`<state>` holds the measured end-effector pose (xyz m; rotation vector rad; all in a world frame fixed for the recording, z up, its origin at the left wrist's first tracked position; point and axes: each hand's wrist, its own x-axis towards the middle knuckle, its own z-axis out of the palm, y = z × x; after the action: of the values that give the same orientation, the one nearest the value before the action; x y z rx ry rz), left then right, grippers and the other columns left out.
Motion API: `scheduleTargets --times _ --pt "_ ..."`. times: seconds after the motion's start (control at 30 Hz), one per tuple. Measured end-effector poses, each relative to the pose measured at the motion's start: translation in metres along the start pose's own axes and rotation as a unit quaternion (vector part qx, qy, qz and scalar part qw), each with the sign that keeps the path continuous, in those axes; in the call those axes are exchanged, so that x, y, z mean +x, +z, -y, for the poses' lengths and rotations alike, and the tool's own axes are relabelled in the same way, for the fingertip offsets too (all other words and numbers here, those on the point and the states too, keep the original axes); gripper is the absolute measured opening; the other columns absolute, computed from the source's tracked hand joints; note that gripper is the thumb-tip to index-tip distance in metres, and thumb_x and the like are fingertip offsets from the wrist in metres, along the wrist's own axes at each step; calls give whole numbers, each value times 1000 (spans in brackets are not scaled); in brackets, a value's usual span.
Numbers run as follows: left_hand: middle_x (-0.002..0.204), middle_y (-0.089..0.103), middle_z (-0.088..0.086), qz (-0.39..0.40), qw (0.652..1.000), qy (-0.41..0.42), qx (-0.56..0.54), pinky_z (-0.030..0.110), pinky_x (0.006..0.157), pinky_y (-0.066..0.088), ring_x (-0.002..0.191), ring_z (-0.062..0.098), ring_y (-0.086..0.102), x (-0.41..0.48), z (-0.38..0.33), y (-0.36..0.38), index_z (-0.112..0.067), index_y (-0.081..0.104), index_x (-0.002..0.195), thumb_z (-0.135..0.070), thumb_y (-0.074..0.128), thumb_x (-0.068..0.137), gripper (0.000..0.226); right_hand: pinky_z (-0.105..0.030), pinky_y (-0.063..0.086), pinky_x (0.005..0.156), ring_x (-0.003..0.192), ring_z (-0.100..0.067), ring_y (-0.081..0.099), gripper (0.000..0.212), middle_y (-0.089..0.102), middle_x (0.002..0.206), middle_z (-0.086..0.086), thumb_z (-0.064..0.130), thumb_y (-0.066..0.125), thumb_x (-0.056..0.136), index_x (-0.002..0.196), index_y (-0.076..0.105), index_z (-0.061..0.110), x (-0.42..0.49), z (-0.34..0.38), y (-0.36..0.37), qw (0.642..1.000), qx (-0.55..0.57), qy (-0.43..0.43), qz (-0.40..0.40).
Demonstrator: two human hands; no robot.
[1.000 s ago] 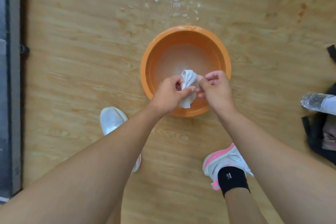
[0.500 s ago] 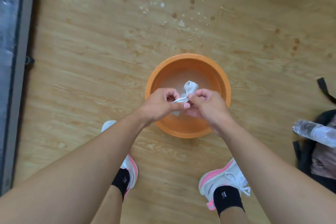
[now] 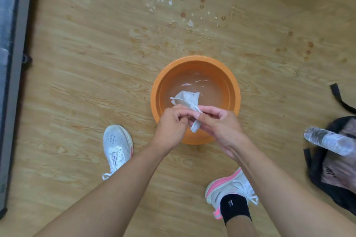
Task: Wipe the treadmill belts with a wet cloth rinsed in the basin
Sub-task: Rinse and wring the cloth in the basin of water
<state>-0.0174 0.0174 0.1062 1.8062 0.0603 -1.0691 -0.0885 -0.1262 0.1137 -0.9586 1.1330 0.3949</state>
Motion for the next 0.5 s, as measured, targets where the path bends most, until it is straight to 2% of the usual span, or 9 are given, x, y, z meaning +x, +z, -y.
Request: scheduleTargets --times 0.07,0.1,0.17,0.2,0.27,0.33,0.37,0.43,0.5 --pt "99 65 -4 -41 998 0 43 30 83 58 84 6 68 2 0 4 -23 81 80 12 53 90 46 -39 63 92 96 -23 77 29 79 108 -18 17 82 91 117 75 8 -1 -2 3 998 -56 -10 -1" --pt "98 62 -7 -66 994 13 91 33 81 57 85 8 66 3 -1 7 -26 78 79 5 52 89 41 -32 63 80 81 -17 74 24 79 101 -13 18 79 95 117 75 9 -1 -3 6 996 -83 -13 -6" --pt "102 55 -8 -94 975 47 194 43 76 53 89 17 61 3 -1 13 -26 64 91 -11 47 84 24 -25 53 60 60 -10 59 15 72 86 -5 16 66 103 115 74 14 -3 -6 15 991 -128 -18 -32" --pt "108 54 -7 -87 970 53 219 47 77 51 94 21 59 4 -1 14 -24 58 102 -14 47 79 27 -26 48 57 58 -10 55 15 69 81 -3 15 61 103 111 74 16 -5 -8 19 989 -144 -22 -41" --pt "130 51 -3 -26 964 42 263 50 89 50 113 25 55 15 8 11 -24 55 123 -8 56 77 49 -30 47 61 64 -13 55 15 68 79 -1 20 60 97 103 74 18 -10 -10 27 987 -153 -20 -36" --pt "143 49 -2 33 938 31 344 48 97 47 124 27 51 27 21 2 -25 63 124 -8 66 80 47 -27 47 62 61 -10 56 17 66 72 4 23 60 92 98 74 17 -15 -8 27 987 -156 -14 -26" --pt "139 53 -1 39 925 31 377 47 97 46 125 28 51 33 26 -3 -23 67 116 -12 70 83 35 -22 45 57 55 -6 53 16 63 65 8 18 58 93 96 74 16 -16 -6 24 984 -174 -20 -30" --pt "116 61 0 22 912 25 408 42 84 48 112 30 59 40 32 -16 -18 67 100 -22 71 88 14 -18 36 47 46 -2 47 19 58 59 11 11 54 97 93 72 16 -16 -2 11 963 -247 -65 -80" --pt "93 56 -3 -5 914 5 405 37 68 40 89 30 60 39 32 -25 -20 53 91 -25 67 93 14 -15 37 50 53 -1 52 19 61 65 9 13 53 100 93 70 20 -19 8 -6 931 -316 -122 -136"
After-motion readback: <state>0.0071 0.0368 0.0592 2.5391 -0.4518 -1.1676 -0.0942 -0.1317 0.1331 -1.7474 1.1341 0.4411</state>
